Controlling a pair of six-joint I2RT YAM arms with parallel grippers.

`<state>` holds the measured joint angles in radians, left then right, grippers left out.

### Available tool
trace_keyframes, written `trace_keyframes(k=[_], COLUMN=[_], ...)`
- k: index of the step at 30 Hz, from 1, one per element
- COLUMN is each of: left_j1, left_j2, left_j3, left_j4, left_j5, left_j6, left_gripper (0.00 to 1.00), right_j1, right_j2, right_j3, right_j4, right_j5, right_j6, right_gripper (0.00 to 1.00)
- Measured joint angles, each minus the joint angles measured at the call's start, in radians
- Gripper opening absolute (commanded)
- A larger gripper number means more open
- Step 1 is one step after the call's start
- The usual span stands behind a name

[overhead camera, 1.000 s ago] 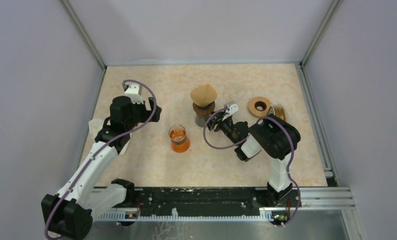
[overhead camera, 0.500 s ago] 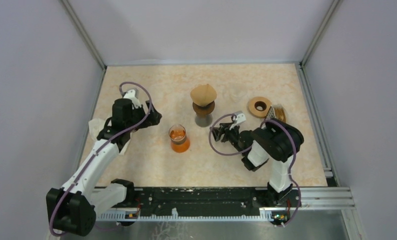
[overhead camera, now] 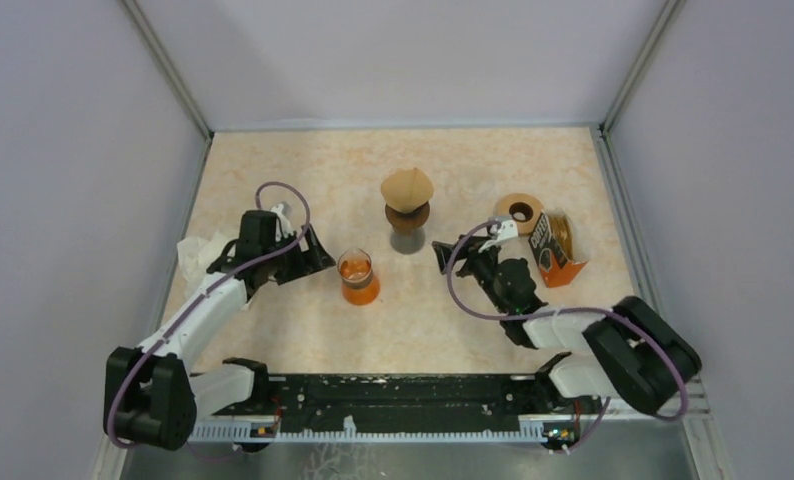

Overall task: Place the coffee filter in the dripper
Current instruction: Move the coffee server to the center of the board.

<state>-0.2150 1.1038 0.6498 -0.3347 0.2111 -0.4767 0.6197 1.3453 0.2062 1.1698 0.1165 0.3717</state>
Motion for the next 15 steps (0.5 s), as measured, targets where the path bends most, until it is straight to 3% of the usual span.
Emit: trace_keyframes(k=[7, 15], left_j1=[-0.001, -0.03], left_j2=[0.093, 0.182], left_j3=[0.0, 0.003], left_j4=[0.005, 0.025], left_j5=[0.072, 0.124], left_j6=[-0.006, -0.013], left_gripper=[0.86, 0.85], right_j1=[-0.031, -0.121], right_j2=[-0.288, -0.336], right_j3=[0.126, 0.386], right_j4=[-0.565, -1.045], right_j5=[0.073, 0.124], right_j6=[-0.001, -0.042], right_gripper=[0.78, 0.84])
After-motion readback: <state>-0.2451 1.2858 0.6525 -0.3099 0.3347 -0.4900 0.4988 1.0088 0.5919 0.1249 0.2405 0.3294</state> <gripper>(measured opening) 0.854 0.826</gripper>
